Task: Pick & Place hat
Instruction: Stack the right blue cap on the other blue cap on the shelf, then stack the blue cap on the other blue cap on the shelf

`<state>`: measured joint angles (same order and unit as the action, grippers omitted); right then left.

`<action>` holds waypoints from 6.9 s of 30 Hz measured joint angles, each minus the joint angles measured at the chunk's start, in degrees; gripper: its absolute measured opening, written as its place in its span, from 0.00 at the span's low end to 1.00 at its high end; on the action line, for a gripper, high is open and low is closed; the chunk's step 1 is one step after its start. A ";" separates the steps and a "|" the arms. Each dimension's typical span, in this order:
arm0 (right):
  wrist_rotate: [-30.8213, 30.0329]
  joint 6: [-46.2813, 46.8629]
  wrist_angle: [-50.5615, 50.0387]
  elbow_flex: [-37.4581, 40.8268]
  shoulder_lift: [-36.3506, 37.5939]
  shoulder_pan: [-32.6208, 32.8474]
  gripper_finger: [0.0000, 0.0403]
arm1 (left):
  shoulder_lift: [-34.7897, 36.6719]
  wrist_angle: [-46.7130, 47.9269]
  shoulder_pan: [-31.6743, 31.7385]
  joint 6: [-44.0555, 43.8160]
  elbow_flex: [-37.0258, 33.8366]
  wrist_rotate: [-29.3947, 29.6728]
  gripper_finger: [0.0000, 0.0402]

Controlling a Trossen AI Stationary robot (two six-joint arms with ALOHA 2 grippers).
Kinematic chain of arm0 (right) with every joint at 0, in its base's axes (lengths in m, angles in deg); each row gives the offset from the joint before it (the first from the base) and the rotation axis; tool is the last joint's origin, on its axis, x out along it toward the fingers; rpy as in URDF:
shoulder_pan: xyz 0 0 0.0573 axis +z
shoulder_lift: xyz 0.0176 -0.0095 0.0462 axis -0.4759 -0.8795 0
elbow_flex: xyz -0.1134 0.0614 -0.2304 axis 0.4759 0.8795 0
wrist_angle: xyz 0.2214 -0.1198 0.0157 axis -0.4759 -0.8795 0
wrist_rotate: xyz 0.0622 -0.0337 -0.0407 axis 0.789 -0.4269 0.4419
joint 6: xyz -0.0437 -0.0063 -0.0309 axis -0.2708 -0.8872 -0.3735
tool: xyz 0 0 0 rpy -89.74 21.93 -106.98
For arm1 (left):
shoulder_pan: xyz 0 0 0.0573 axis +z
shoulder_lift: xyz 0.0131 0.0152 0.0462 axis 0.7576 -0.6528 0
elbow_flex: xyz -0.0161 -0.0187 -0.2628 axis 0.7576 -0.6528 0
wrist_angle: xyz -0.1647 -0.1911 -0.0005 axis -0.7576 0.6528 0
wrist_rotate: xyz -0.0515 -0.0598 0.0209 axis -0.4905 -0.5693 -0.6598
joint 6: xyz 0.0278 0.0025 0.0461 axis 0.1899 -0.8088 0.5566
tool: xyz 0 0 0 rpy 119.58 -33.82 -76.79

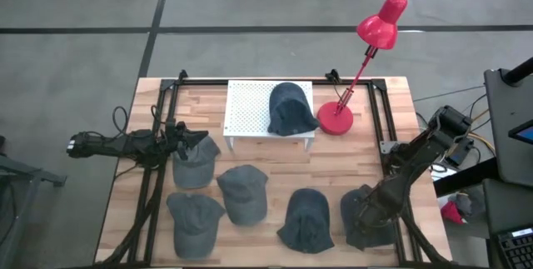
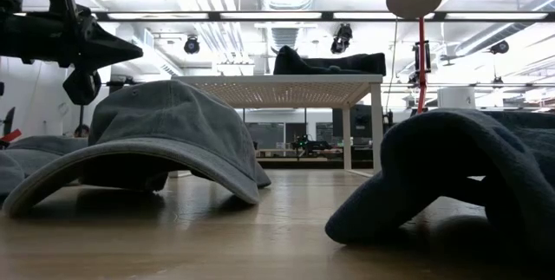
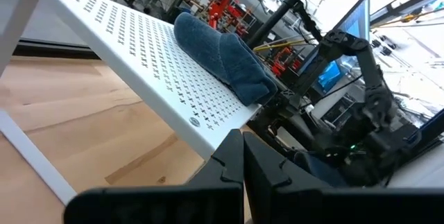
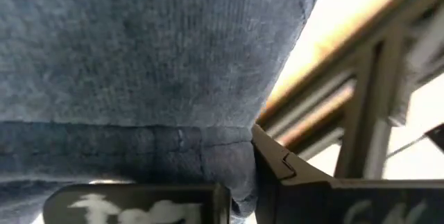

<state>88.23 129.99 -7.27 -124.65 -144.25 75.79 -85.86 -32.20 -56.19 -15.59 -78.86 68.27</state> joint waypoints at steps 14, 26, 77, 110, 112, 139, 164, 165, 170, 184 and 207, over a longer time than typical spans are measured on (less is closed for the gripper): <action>-27.54 -4.32 -20.75 -23.91 4.62 -10.36 0.03 | 0.02 -0.51 0.01 0.00 -0.09 0.22 0.00; -27.54 -29.77 -27.22 -46.20 -1.70 -38.98 0.03 | 0.01 -0.90 0.02 -1.11 -0.24 0.20 0.00; -26.91 -53.51 -29.15 -78.45 -19.12 -57.77 0.03 | 0.00 -0.97 0.02 -2.08 -0.24 0.17 0.00; -22.78 -60.67 -29.15 -61.02 -19.49 -66.95 0.03 | 0.01 -1.22 0.01 -3.65 -0.33 0.17 0.00; -22.78 -60.67 -29.18 -61.06 -19.49 -66.95 0.03 | 0.00 -1.22 0.00 -3.65 -0.33 0.22 0.00; -22.76 -59.92 -28.80 -63.49 -21.35 -69.51 0.29 | 0.00 -1.18 0.02 -2.11 -0.33 0.83 0.00; -18.18 -63.03 -29.17 -74.93 -20.54 -63.54 0.21 | 0.02 -1.16 0.02 -2.08 -0.33 0.83 0.00; -17.15 -63.03 -29.10 -75.59 -20.48 -62.04 0.21 | 0.02 -1.16 0.00 -2.08 -0.33 0.83 0.00; -14.98 -62.56 -29.12 -75.88 -19.89 -52.91 0.18 | 0.01 -1.16 0.02 -0.18 -0.33 0.83 0.00; -14.66 -50.62 -29.17 -64.58 -19.82 -26.35 0.14 | 0.02 -1.61 0.02 2.76 -0.33 0.83 0.00; -11.79 -9.12 -16.22 -47.55 -19.86 -10.82 0.56 | 0.01 -2.02 0.00 9.08 -0.33 0.81 0.00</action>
<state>76.44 120.88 -23.49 -172.20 -164.11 64.97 -85.85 -34.21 -56.19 -6.50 -79.18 69.08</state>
